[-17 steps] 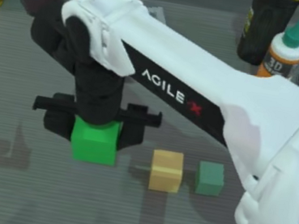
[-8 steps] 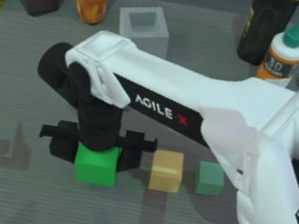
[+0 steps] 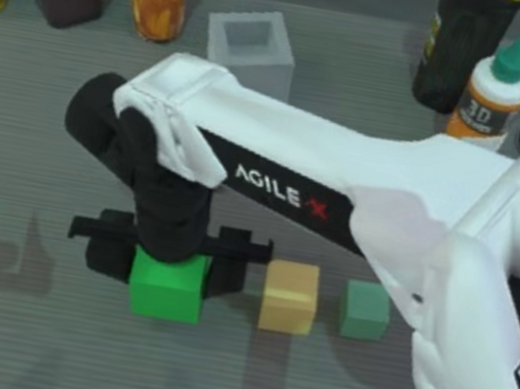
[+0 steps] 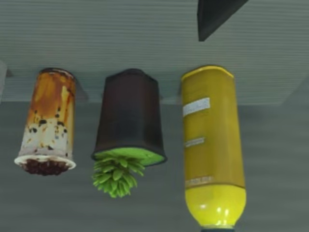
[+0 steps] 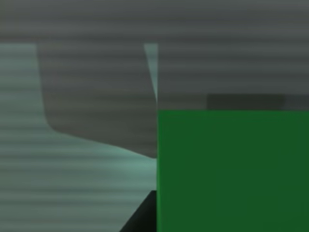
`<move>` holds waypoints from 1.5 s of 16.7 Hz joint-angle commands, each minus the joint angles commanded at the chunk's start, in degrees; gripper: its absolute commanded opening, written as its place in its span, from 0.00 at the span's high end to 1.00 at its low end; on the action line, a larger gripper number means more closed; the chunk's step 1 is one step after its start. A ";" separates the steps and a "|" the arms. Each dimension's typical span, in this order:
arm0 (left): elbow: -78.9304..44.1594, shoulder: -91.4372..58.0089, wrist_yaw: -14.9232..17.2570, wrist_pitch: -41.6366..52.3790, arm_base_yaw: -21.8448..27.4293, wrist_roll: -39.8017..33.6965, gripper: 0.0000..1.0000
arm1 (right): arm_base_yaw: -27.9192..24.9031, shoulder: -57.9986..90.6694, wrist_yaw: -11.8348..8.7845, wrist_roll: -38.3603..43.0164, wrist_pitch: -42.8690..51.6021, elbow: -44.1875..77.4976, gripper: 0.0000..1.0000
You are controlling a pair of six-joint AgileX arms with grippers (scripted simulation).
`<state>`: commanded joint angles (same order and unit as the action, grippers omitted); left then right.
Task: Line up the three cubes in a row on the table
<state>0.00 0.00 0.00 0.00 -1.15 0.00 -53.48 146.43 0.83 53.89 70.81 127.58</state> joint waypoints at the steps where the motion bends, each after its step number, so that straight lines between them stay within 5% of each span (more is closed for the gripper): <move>1: 0.00 0.00 0.00 0.00 0.00 0.00 0.00 | 0.00 0.00 0.00 0.00 0.00 0.00 0.55; 8: 0.00 0.00 0.00 0.00 0.00 0.00 0.00 | 0.00 0.00 0.00 0.00 0.00 0.00 0.02; 19: 0.00 0.00 0.00 0.00 0.00 0.00 0.00 | 0.00 0.26 0.02 0.02 0.95 0.96 0.00; 25: 0.00 0.00 0.00 0.00 0.00 0.00 0.00 | -0.35 1.72 0.01 0.17 13.72 15.40 0.00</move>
<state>0.00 0.00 0.00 0.00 -1.15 0.00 -53.83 148.15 0.85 54.07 84.53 142.98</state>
